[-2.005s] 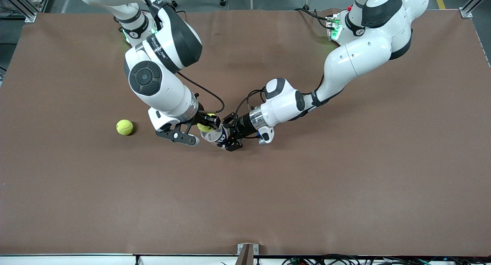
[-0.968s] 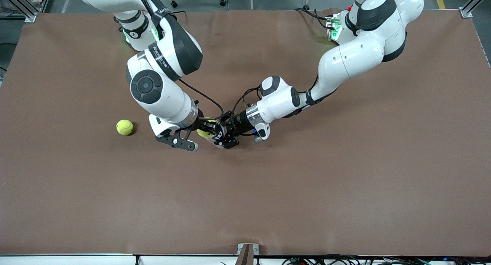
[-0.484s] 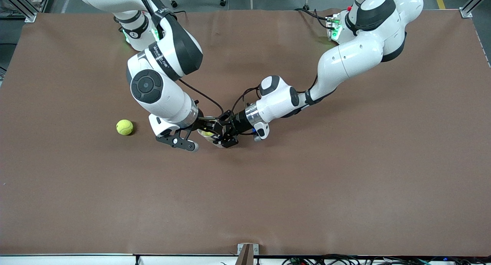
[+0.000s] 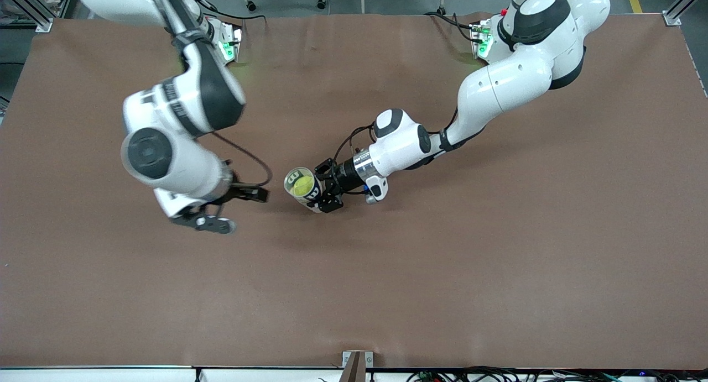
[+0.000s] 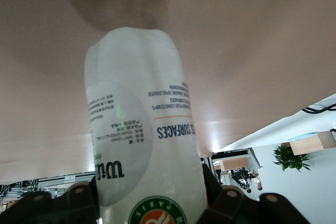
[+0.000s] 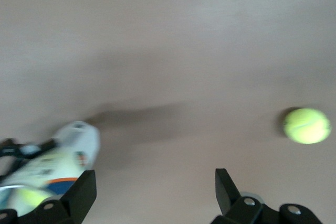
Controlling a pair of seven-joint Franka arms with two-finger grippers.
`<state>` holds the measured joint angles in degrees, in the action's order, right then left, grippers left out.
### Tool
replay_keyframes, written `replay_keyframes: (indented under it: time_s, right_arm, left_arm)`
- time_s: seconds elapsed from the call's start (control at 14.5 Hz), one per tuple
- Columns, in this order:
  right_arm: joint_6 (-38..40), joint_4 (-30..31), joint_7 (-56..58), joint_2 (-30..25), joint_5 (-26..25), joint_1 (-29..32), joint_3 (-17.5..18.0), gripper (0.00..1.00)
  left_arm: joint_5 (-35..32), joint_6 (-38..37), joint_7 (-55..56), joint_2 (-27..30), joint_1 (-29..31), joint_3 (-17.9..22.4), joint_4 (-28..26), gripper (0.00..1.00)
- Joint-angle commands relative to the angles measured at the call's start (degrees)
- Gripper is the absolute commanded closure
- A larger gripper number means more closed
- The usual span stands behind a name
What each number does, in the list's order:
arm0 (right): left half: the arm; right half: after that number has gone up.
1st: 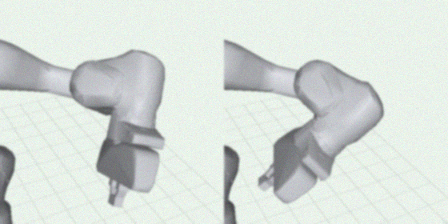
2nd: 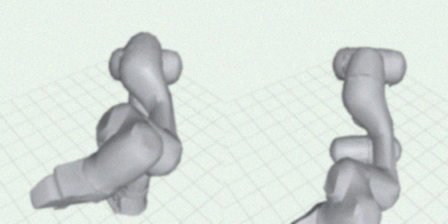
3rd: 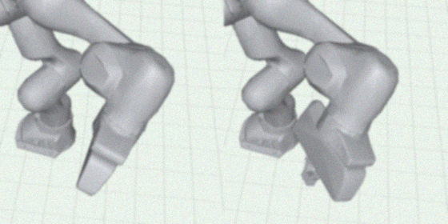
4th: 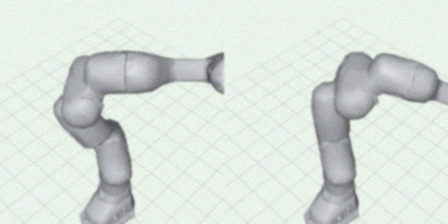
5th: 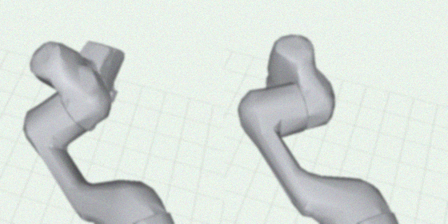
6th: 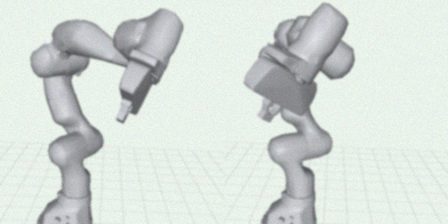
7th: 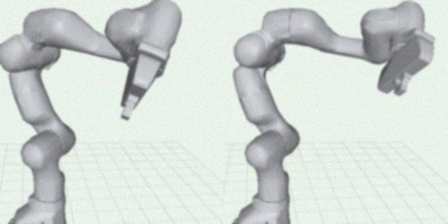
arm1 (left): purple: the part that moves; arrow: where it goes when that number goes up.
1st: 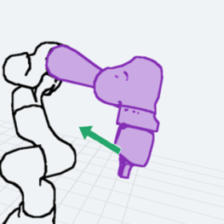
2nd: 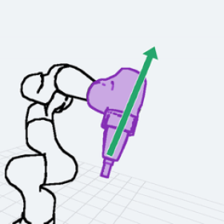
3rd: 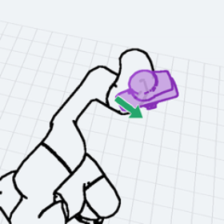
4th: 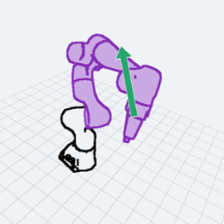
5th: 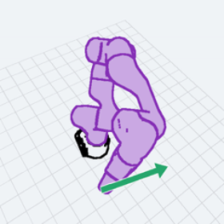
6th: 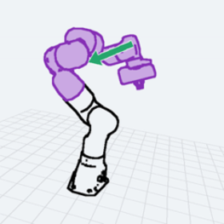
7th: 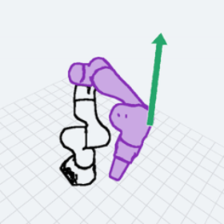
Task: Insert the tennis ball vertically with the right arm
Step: 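Grasp the second tennis ball with the right gripper and lift it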
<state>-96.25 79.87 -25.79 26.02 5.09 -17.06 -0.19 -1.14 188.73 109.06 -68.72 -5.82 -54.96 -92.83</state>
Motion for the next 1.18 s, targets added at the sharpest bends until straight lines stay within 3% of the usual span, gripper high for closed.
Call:
replay_keyframes:
  time_s: [0.0,0.21,0.41,0.69,0.9,1.11]
  right_arm:
    - [0.98,7.38,10.1,-5.17,-1.39,7.72,1.15,0.0]
    - [0.63,14.42,21.53,-8.34,-1.75,16.07,1.15,0.0]
    - [-2.61,21.88,25.43,-11.5,-2.45,20.21,1.15,0.0]
    - [-15.69,35.6,25.43,-14.85,-4.03,20.4,1.15,0.0]
    - [-23.17,41.14,25.52,-14.33,-4.12,20.31,1.15,0.0]
    - [-26.88,42.56,25.52,-13.72,-4.56,20.31,1.15,0.0]
  left_arm:
    - [-1.06,0.85,-0.6,-0.8,-0.33,-0.41,0.99,0.29]
    - [-1.06,0.85,-0.6,-0.8,-0.42,-0.41,0.99,0.26]
    - [-1.14,0.85,-0.6,-0.8,-0.42,-0.41,0.9,0.24]
    - [-1.06,0.85,-0.6,-0.8,-0.42,-0.41,0.9,0.24]
    - [-1.06,0.85,-0.6,-0.89,-0.68,-0.41,0.9,0.24]
    - [-1.06,0.85,-0.6,-0.89,-0.77,-0.41,0.99,0.23]
